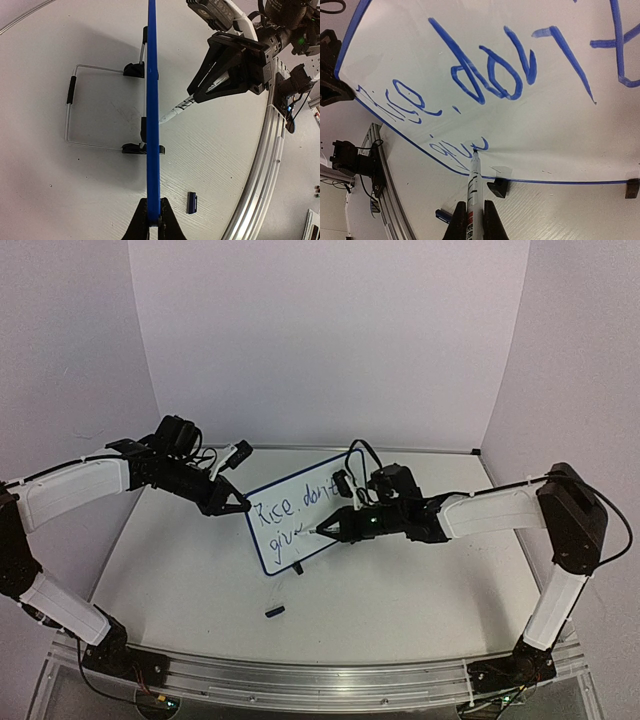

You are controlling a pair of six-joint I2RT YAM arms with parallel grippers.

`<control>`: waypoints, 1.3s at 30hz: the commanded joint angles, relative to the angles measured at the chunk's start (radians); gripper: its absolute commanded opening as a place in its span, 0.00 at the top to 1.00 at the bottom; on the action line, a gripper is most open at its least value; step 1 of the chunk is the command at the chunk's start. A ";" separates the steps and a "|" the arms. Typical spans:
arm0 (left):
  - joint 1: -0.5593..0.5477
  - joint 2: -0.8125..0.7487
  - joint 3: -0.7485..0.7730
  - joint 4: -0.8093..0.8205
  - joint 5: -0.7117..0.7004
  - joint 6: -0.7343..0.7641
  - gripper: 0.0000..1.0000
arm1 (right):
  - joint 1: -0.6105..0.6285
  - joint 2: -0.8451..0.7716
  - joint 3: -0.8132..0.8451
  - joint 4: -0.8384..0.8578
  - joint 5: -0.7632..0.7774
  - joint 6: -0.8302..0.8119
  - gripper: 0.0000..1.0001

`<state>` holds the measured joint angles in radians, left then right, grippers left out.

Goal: Write a sentence on the whiteboard
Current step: Write with the whiteboard marker on the whiteboard.

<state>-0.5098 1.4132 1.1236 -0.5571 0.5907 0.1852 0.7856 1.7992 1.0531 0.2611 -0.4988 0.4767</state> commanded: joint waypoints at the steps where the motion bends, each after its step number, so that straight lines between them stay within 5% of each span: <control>1: -0.016 0.029 0.020 -0.033 0.000 0.002 1.00 | -0.005 0.023 0.022 0.024 0.036 0.006 1.00; 23: -0.016 0.029 0.020 -0.033 0.001 0.002 1.00 | -0.005 -0.080 -0.010 -0.049 0.159 -0.026 1.00; 39: -0.016 0.029 0.019 -0.033 -0.001 0.003 1.00 | 0.008 -0.081 0.019 -0.047 -0.025 -0.070 1.00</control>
<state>-0.5102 1.4151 1.1255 -0.5571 0.5907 0.1856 0.7860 1.6920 1.0344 0.1928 -0.4900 0.4248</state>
